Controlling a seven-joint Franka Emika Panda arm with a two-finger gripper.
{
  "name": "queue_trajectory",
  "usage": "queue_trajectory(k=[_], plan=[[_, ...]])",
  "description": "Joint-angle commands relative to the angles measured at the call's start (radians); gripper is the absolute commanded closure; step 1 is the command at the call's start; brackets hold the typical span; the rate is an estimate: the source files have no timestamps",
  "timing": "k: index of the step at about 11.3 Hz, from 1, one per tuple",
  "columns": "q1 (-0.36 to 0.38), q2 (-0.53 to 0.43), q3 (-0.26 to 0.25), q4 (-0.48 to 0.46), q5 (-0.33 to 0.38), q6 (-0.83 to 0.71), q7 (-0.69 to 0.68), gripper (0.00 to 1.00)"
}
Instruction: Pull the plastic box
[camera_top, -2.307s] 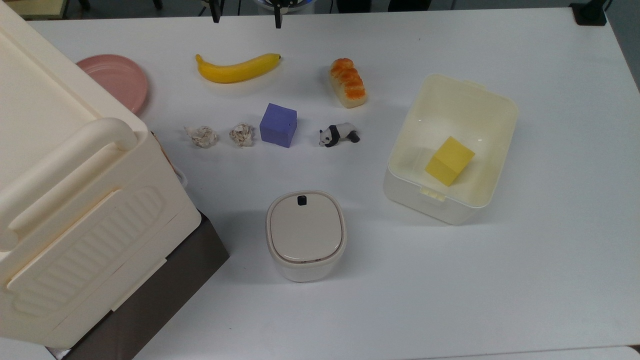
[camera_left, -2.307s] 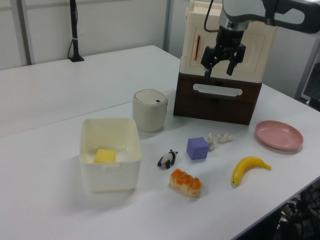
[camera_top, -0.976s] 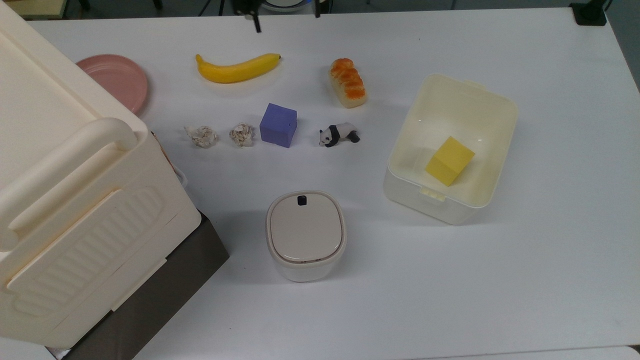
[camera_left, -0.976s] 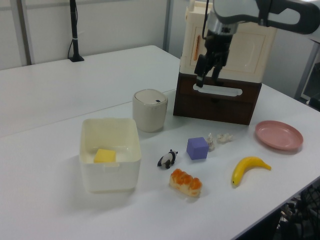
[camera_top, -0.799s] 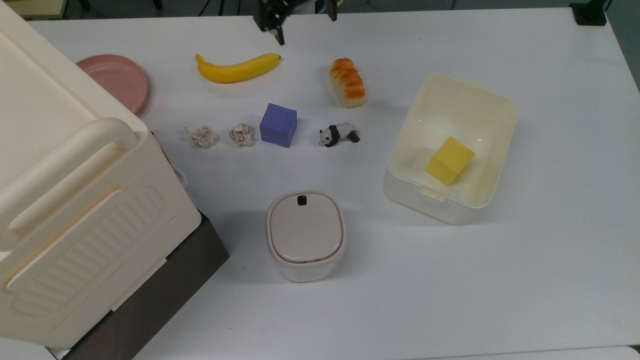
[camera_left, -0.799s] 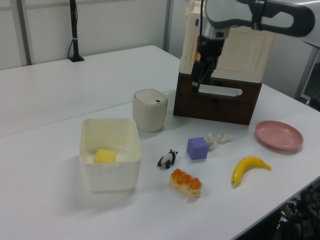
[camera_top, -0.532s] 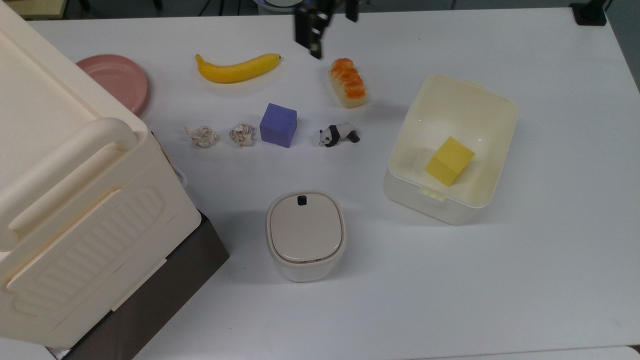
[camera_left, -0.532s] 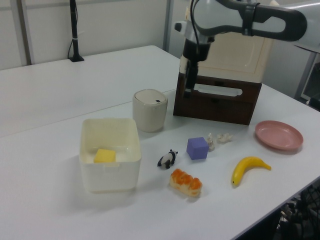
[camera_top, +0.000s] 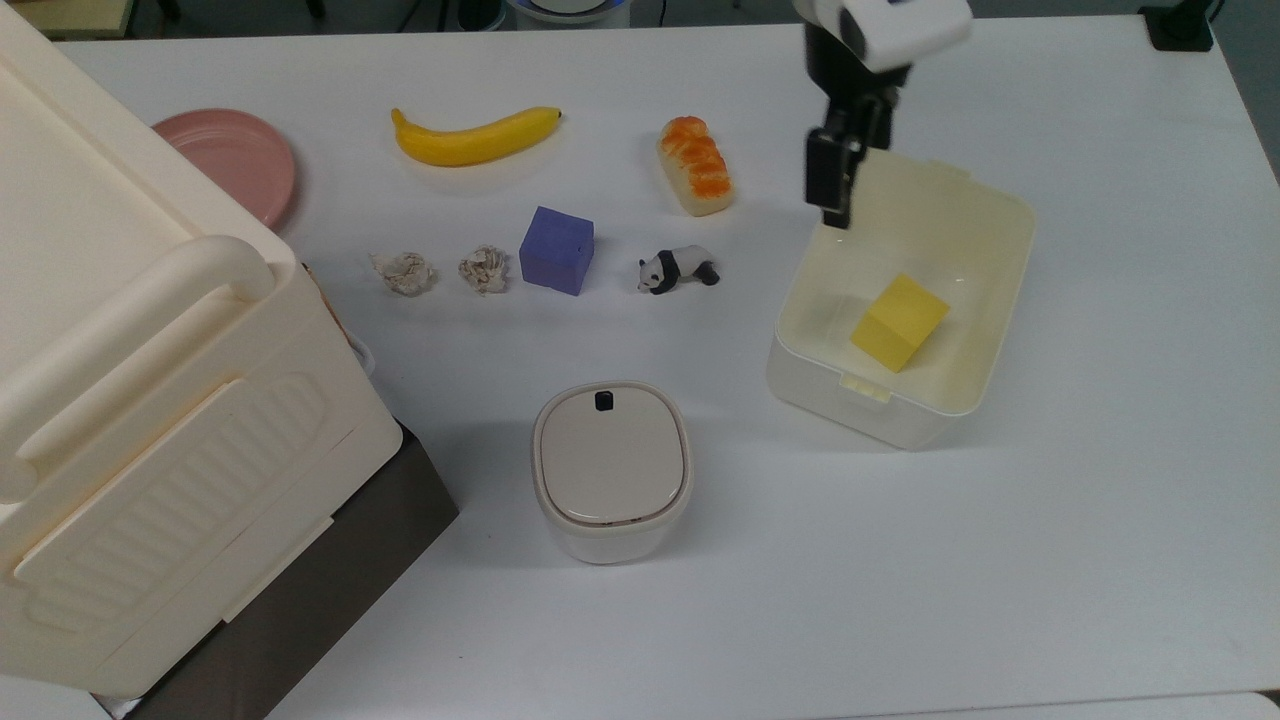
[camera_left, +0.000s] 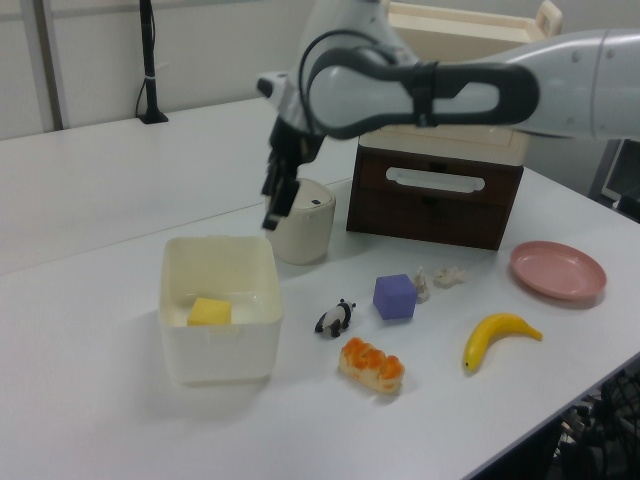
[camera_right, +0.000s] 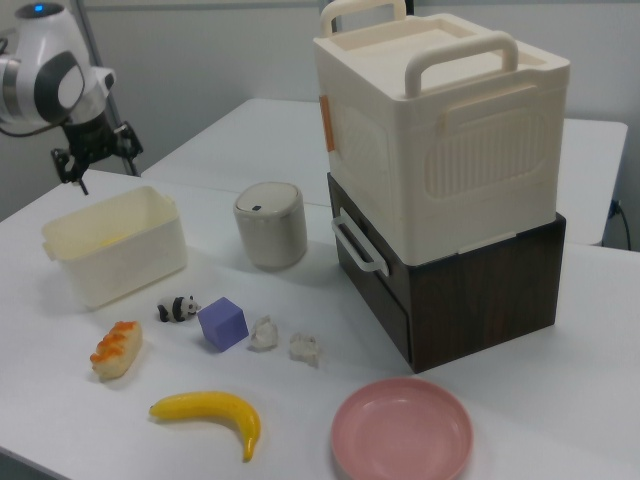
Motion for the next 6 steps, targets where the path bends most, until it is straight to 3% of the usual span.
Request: queue_trajectory(k=[1, 6], plan=[[0.067, 0.085, -0.002, 0.029, 0.009, 0.096, 0.041, 0.0], [0.081, 0.116, -0.002, 0.02, 0.005, 0.104, 0.036, 0.0]])
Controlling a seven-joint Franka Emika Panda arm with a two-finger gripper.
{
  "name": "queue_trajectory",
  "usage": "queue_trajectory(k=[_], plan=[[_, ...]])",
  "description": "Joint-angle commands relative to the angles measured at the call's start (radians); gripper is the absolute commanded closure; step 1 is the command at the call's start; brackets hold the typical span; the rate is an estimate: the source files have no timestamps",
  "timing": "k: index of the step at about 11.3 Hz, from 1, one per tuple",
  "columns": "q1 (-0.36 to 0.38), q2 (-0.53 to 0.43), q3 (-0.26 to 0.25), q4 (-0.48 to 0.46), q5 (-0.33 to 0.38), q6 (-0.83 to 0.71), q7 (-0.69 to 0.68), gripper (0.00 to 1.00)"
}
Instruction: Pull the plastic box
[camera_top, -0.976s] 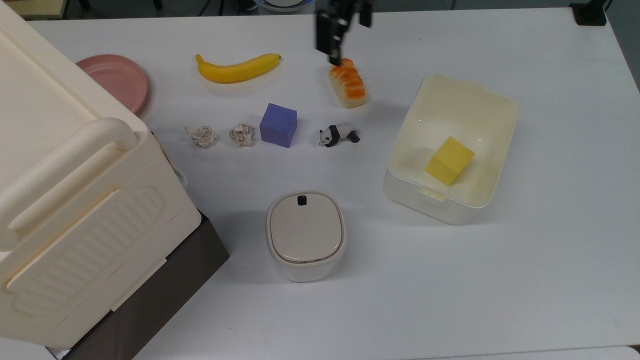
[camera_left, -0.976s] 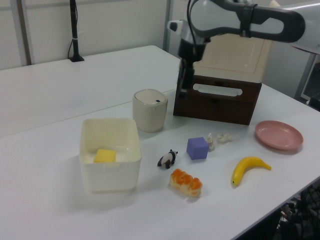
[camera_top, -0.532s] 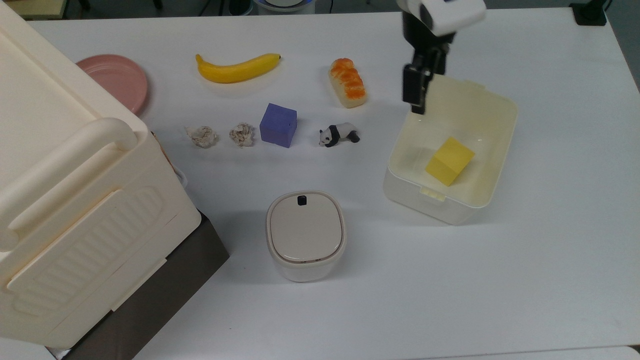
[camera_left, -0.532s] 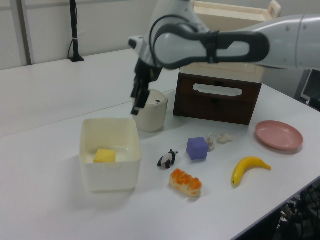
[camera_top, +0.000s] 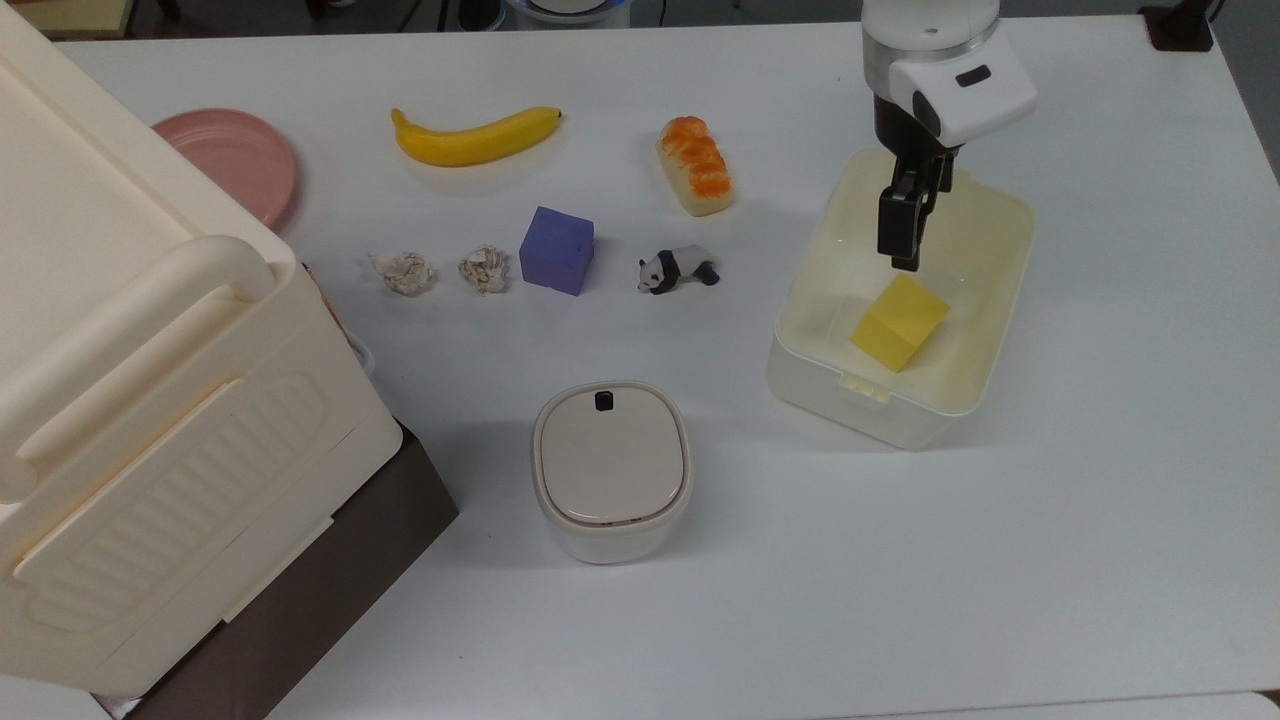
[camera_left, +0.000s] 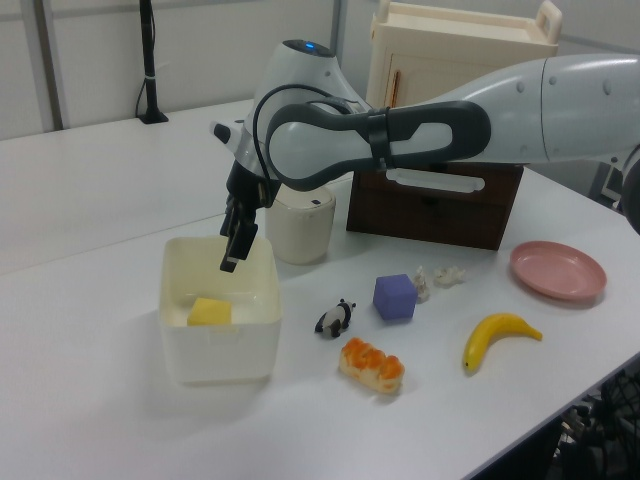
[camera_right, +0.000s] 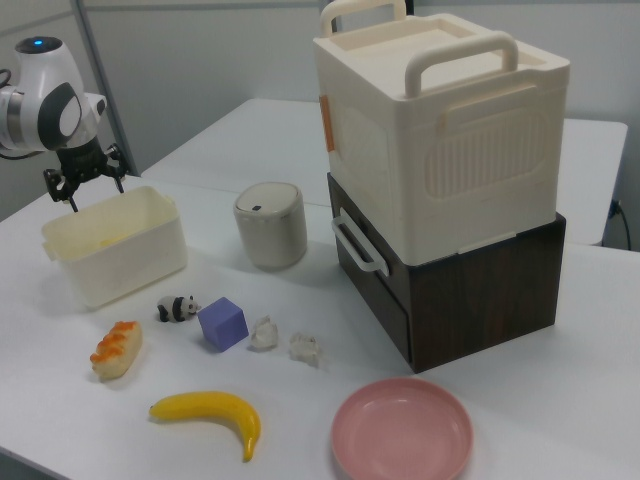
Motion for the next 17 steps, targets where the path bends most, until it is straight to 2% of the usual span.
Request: queue_trajectory(k=[1, 4, 6, 9, 11, 17], plan=[[0.001, 0.009, -0.005, 0.006, 0.005, -0.011, 0.007, 0.0], [-0.002, -0.005, -0.011, -0.058, 0.003, -0.03, 0.006, 0.0], [0.001, -0.046, -0.039, -0.109, -0.001, -0.088, 0.006, 0.0], [0.003, -0.066, -0.08, -0.122, -0.039, -0.177, -0.01, 0.0], [0.001, -0.075, -0.087, -0.157, -0.06, -0.177, -0.02, 0.0], [-0.003, -0.084, -0.1, -0.172, -0.09, -0.179, -0.02, 0.0]])
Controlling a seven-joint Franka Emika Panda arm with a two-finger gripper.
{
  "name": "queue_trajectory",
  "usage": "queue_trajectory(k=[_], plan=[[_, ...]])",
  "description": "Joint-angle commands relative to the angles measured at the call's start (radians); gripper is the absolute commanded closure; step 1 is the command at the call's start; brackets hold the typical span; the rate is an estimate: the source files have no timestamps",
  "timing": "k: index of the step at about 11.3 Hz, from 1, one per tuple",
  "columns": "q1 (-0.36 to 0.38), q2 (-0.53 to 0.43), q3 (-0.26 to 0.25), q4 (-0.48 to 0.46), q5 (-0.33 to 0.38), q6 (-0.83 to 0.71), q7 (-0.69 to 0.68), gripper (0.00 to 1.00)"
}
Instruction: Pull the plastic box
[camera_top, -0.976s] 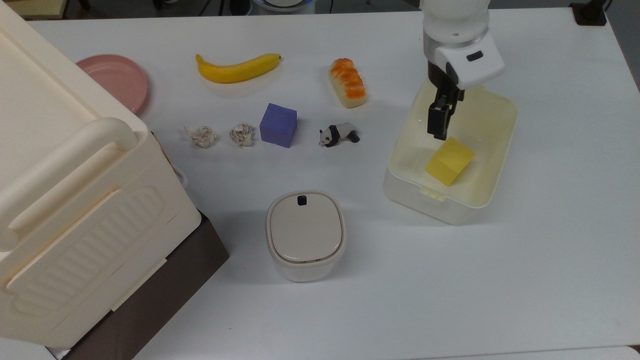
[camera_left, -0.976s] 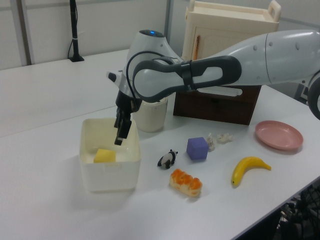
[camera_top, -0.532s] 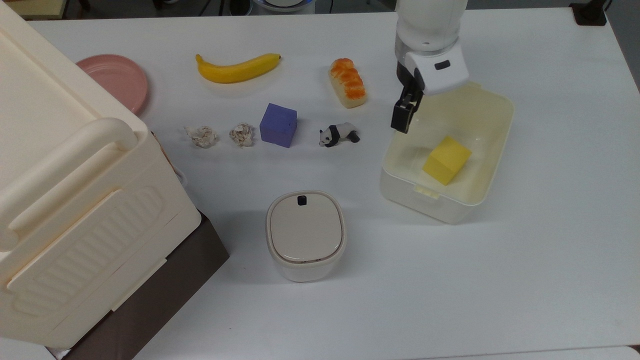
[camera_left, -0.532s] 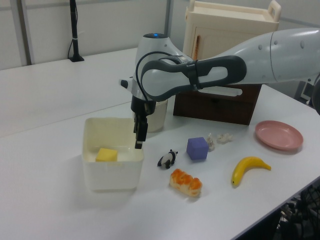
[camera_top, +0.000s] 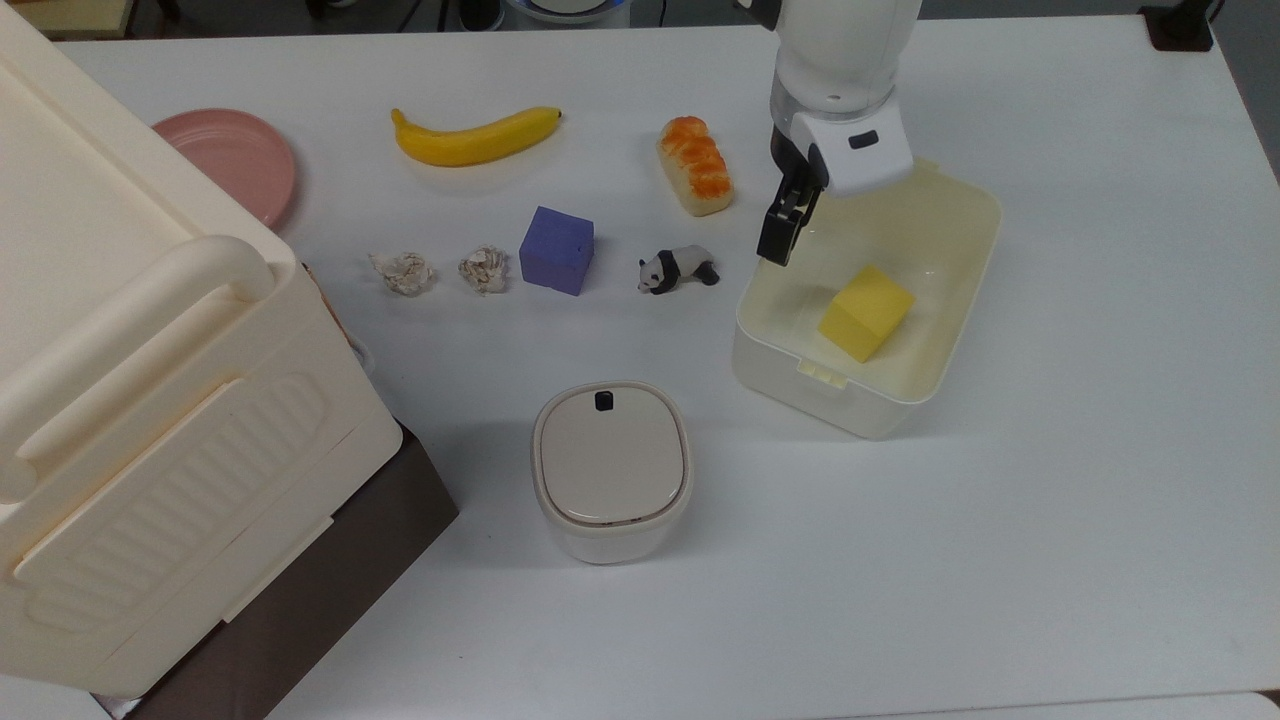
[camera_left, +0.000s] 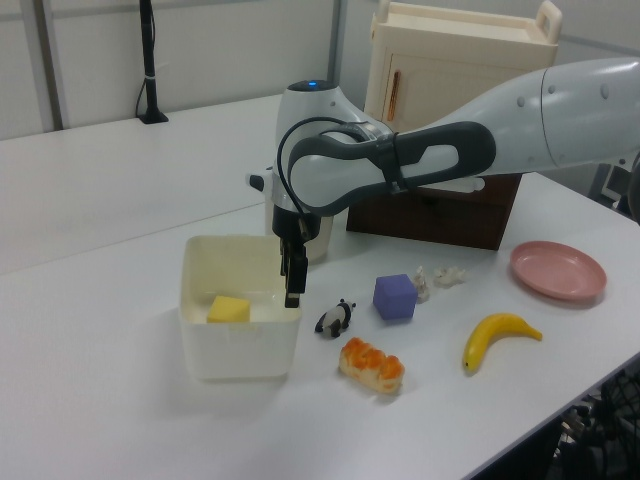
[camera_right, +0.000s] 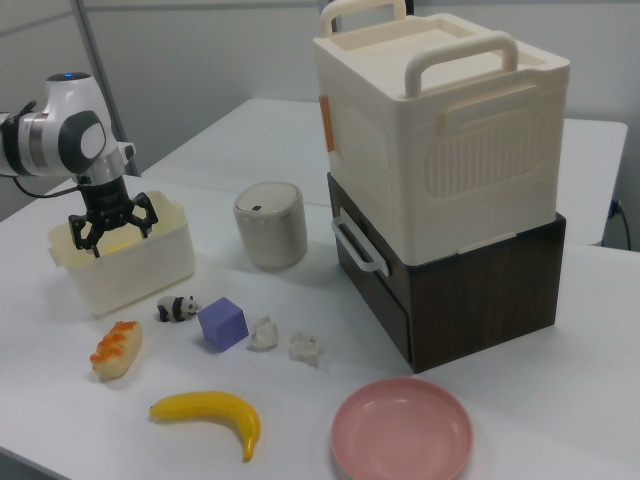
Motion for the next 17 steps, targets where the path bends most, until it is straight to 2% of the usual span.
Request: queue_trajectory(k=[1, 5, 10, 13, 15, 17], plan=[[0.001, -0.064, -0.027, -0.045, -0.013, -0.01, -0.016, 0.0], [-0.002, -0.142, -0.068, -0.14, -0.023, -0.01, -0.068, 0.0], [-0.017, -0.177, -0.145, -0.168, -0.053, -0.051, -0.148, 0.0], [-0.008, -0.176, -0.148, -0.154, -0.045, -0.059, -0.131, 0.0], [-0.003, -0.173, -0.139, -0.106, -0.02, -0.049, 0.042, 0.0], [0.018, -0.177, -0.137, 0.011, 0.064, -0.061, 0.364, 0.0]])
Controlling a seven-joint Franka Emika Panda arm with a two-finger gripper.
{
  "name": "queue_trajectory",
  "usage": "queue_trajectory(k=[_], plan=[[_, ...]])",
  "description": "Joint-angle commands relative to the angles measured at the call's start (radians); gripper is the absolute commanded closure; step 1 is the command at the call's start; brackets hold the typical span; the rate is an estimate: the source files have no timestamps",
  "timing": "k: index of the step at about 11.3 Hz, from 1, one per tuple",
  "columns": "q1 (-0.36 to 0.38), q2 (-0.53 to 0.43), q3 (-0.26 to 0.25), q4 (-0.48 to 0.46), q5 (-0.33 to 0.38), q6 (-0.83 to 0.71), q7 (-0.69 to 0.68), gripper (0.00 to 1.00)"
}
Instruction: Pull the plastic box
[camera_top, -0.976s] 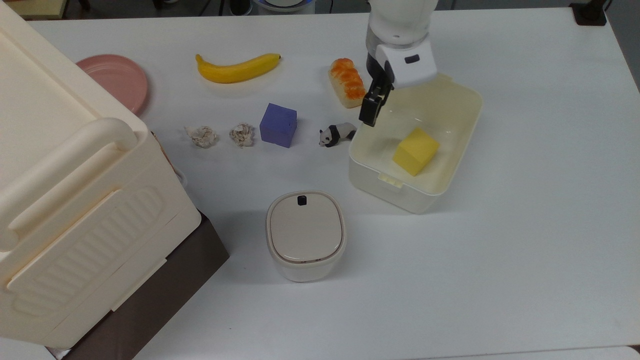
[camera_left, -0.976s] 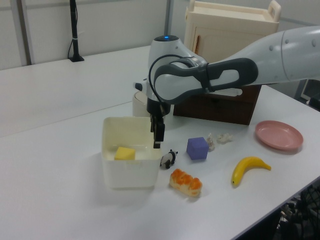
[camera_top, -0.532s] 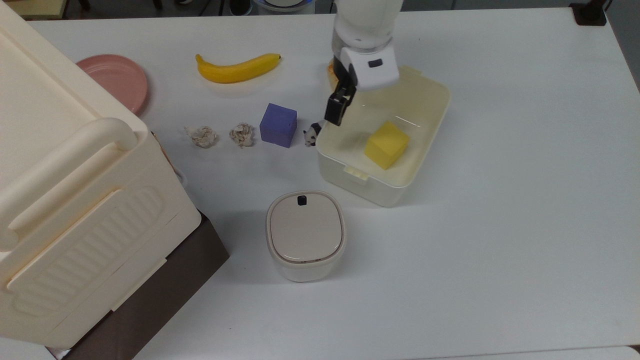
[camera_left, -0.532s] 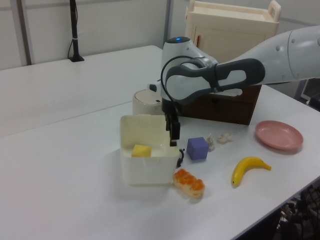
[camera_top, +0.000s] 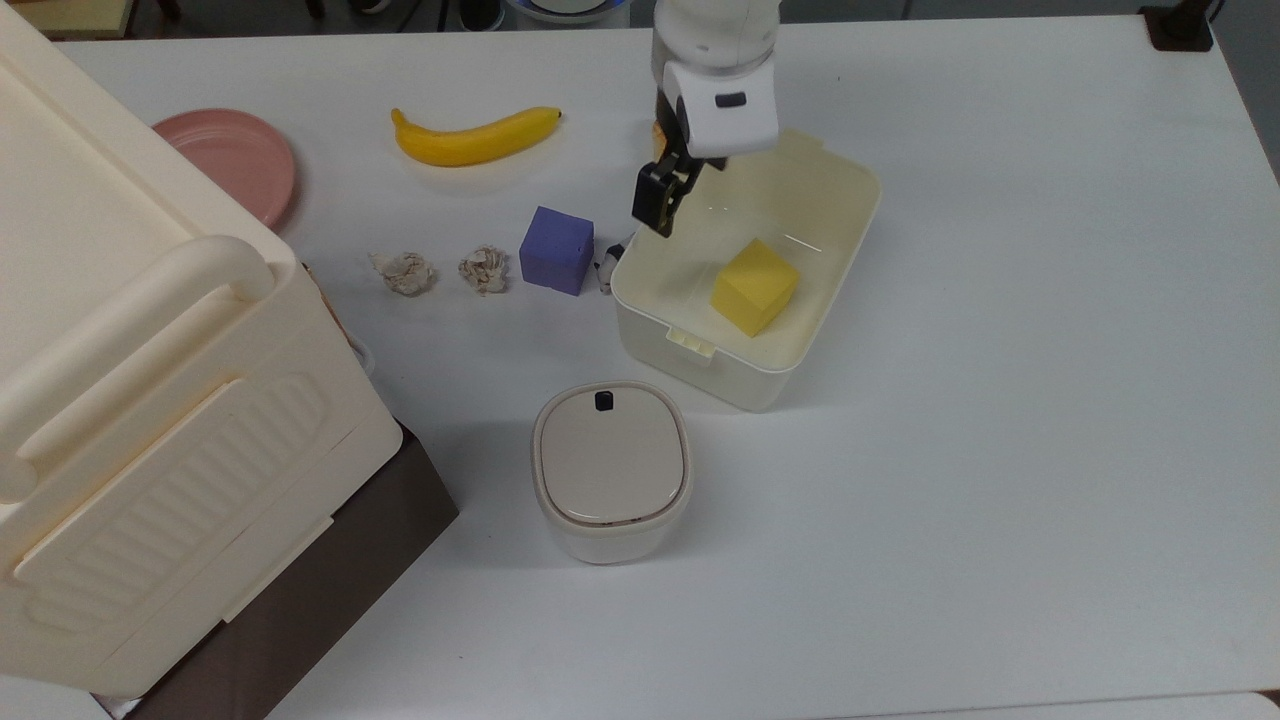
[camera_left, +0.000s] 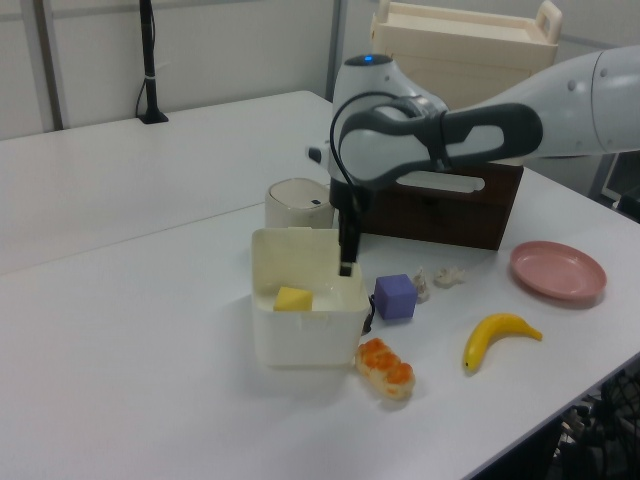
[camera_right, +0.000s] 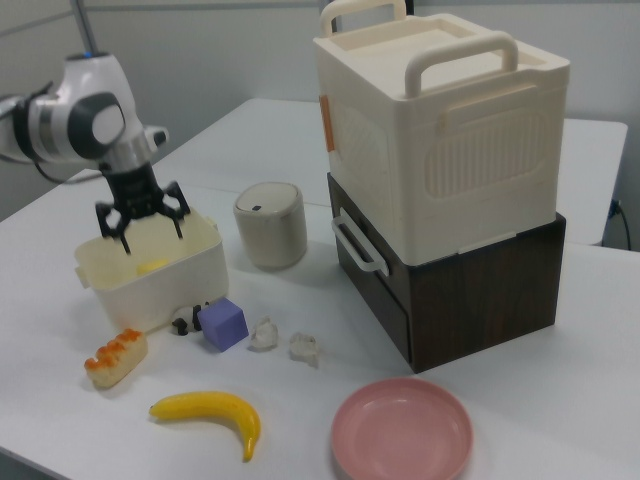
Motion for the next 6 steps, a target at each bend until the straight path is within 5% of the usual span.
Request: queue_trajectory(k=[1, 3, 6], plan=[[0.033, -0.043, -0.003, 0.132, 0.076, -0.022, 0.467, 0.0], [0.023, -0.075, -0.008, 0.143, 0.07, -0.042, 0.752, 0.0], [-0.004, -0.128, -0.055, 0.145, 0.062, -0.184, 0.884, 0.0]])
